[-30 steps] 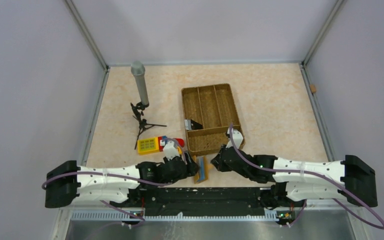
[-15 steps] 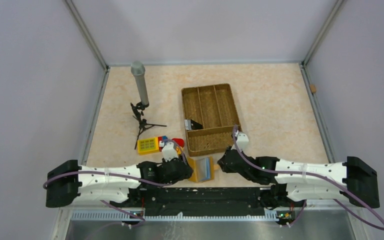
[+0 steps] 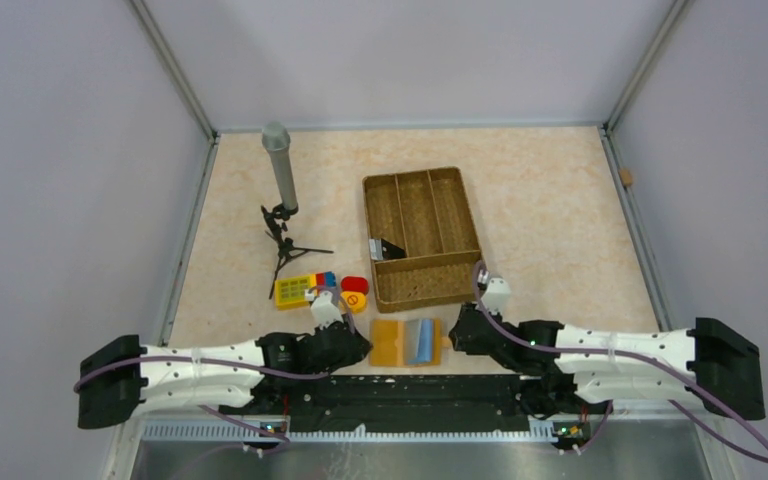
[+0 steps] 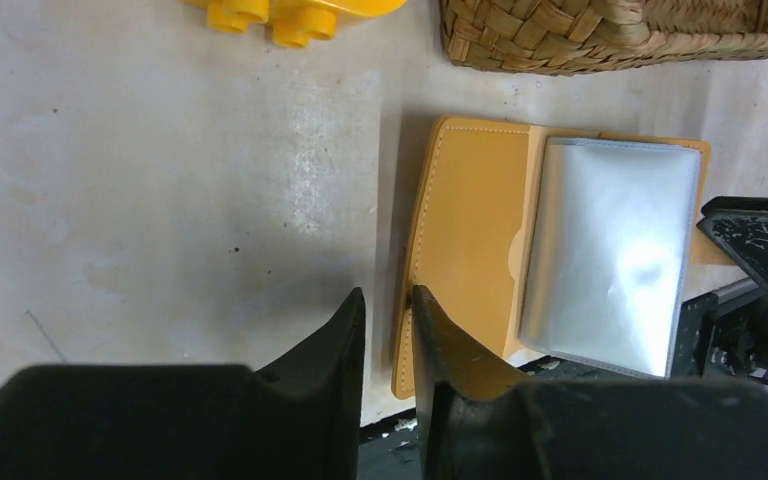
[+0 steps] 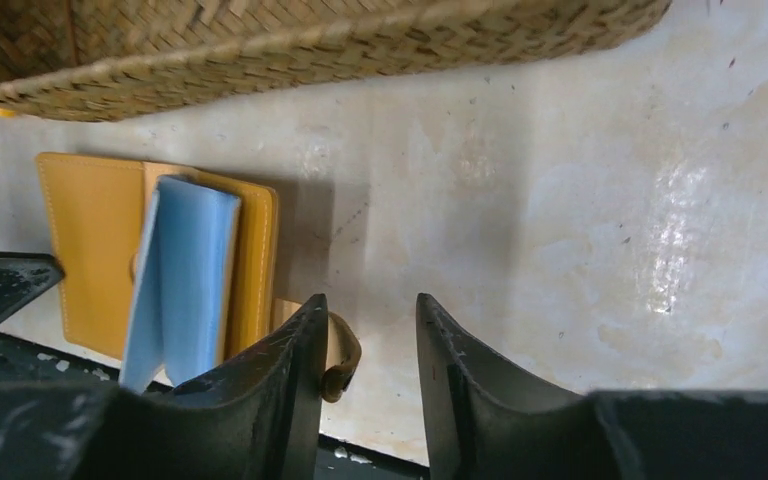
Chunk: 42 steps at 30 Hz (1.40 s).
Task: Put the credit cards into the card holder
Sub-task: Open the card holder at the corner of the board.
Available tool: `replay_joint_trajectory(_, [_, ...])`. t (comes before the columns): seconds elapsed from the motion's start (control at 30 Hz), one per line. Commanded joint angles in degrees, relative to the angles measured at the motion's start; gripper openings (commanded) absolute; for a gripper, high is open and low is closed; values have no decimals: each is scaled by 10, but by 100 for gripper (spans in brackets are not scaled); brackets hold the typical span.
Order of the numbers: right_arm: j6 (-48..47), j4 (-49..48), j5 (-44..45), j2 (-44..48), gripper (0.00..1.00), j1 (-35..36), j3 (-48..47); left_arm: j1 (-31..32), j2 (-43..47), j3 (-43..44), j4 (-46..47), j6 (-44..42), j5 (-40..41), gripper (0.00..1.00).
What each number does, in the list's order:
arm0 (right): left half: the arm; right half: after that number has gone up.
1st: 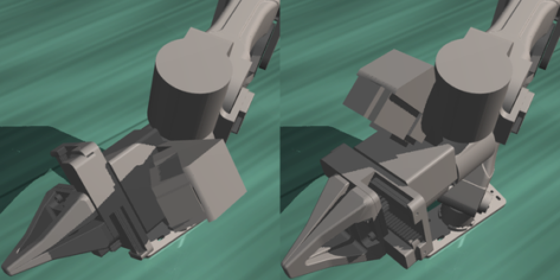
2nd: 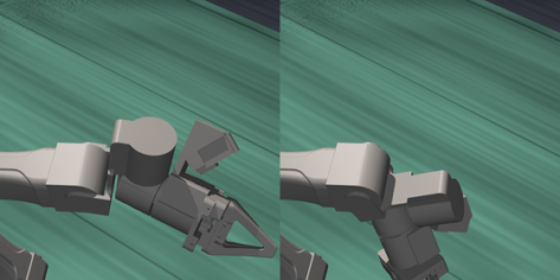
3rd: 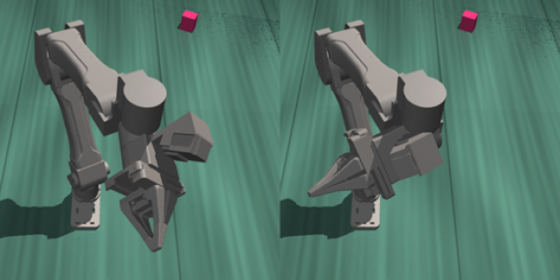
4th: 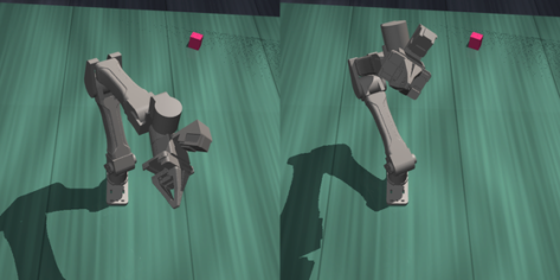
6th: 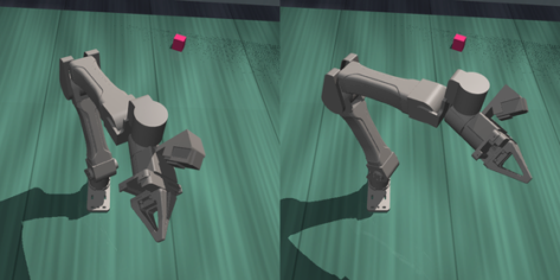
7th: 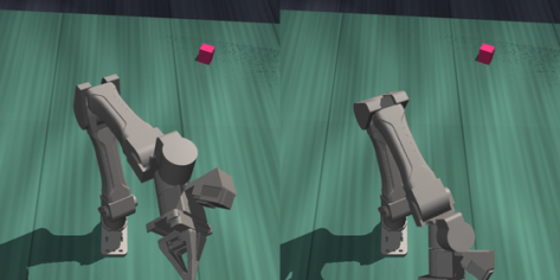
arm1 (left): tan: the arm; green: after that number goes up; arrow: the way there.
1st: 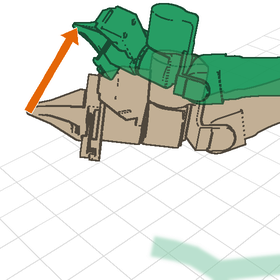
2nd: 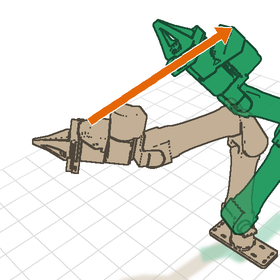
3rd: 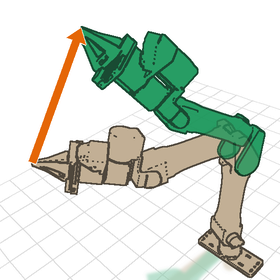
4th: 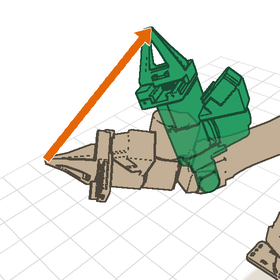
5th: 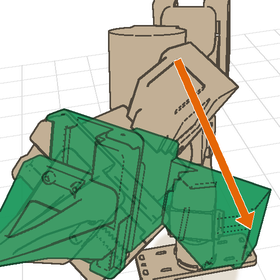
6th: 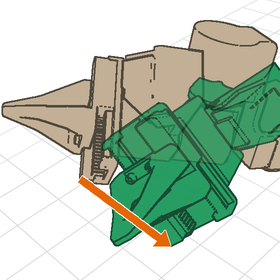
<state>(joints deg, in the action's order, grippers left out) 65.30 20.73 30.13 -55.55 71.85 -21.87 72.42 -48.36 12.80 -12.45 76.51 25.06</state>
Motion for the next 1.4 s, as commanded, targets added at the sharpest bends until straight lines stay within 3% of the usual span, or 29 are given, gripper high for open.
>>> replay_joint_trajectory(0.0, [-33,4,17,42,41,6,-49,-6,12,-15,55,-18,-9,25])
replay_joint_trajectory(0.2, [-87,-17,-9,68,47,6,-91,-6,-2,-9,75,-36,-18,25])
replay_joint_trajectory(0.33, [-110,-74,-60,56,38,6,-100,-6,-12,-3,79,-42,-22,25])
replay_joint_trajectory(0.63, [-84,-129,-89,2,32,6,-90,-6,-17,0,81,-47,-25,22])
replay_joint_trajectory(0.8, [-110,-96,-68,21,39,6,-122,-6,-16,2,81,-48,-24,22])
replay_joint_trajectory(1.0, [-122,-105,-90,33,40,6,-137,-6,-17,3,81,-50,-24,21])
replay_joint_trajectory(1.13, [-120,-124,-123,-9,39,6,-143,-6,-17,4,81,-52,-26,21])
replay_joint_trajectory(1.37, [-88,-70,-132,-107,35,3,-180,-6,-20,4,85,-52,-28,21])
